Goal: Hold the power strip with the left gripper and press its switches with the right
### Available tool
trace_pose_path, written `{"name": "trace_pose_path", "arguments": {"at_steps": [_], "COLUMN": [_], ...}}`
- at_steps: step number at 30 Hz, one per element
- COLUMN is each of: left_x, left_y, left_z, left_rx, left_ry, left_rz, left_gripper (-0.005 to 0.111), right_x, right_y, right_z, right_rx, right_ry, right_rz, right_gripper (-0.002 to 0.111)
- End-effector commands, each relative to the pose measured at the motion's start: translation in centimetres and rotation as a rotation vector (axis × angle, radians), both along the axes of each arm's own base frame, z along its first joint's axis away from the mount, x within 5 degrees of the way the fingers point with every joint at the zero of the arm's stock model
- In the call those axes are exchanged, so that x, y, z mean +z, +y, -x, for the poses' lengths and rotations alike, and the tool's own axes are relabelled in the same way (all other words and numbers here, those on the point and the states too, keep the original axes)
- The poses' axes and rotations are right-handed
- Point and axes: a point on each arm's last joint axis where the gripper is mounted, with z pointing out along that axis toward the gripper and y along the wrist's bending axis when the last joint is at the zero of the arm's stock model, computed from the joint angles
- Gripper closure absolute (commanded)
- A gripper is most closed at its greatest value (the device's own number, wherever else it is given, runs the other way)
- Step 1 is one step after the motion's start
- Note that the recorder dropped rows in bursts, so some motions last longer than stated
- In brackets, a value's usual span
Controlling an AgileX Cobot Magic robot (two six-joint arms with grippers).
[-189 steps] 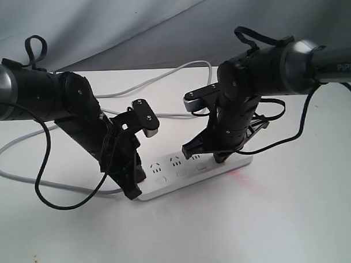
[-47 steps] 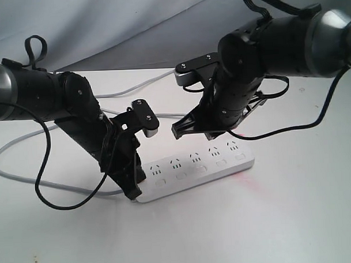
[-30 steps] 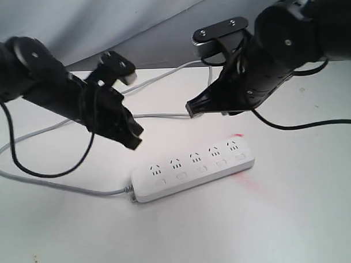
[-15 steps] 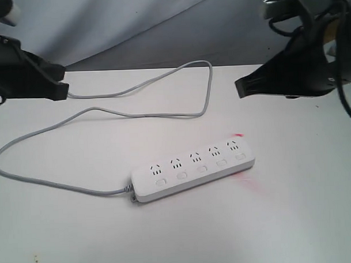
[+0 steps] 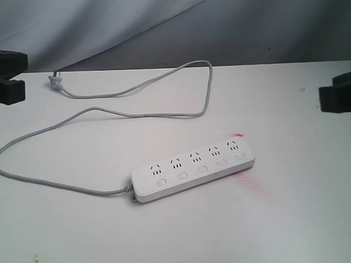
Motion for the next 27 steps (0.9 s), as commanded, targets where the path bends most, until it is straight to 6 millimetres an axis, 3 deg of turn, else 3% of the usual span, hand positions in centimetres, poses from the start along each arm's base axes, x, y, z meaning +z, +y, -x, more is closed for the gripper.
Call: {"name": "trace_pose_path", "arguments": {"at_steps": [1, 8, 11, 15, 18, 21, 24, 27], "left_x": [0.6, 0.4, -0.8, -3.0, -4.4, -6.6, -9.2, -11.3], "left_y": [0.5, 1.2, 2.3, 4.4, 5.1, 5.6, 5.8, 6.1], "left_z": [1.9, 5.1, 7.6, 10.2, 11.0, 11.6, 12.0, 12.2], "left_rx": [0.023, 0.049, 0.139, 0.311, 0.375, 0.406, 0.429, 0.463], "left_ry": [-0.035, -0.062, -0.108, -0.244, -0.291, -0.287, -0.238, -0.208], "left_rz": [0.046, 0.123, 0.217, 0.330, 0.353, 0.341, 0.312, 0.291], "left_gripper": [0.107, 0.107, 0.107, 0.107, 0.107, 0.107, 0.107, 0.107], "right_x": [-0.2, -1.8, -3.8, -6.7, -8.0, -10.0, -13.2, -14.6], "right_y": [-2.1, -4.9, -6.9, -9.2, -9.6, -9.3, -9.2, -8.8], "right_z": [1.9, 4.7, 6.7, 7.5, 7.6, 7.5, 7.3, 7.3], "right_rx": [-0.036, -0.117, -0.166, -0.313, -0.373, -0.320, -0.309, -0.260], "right_ry": [-0.056, -0.095, -0.125, -0.233, -0.272, -0.338, -0.312, -0.317], "right_rz": [-0.050, -0.162, -0.254, -0.334, -0.438, -0.422, -0.367, -0.339], "right_gripper": [0.108, 0.108, 0.108, 0.108, 0.108, 0.108, 0.108, 0.108]}}
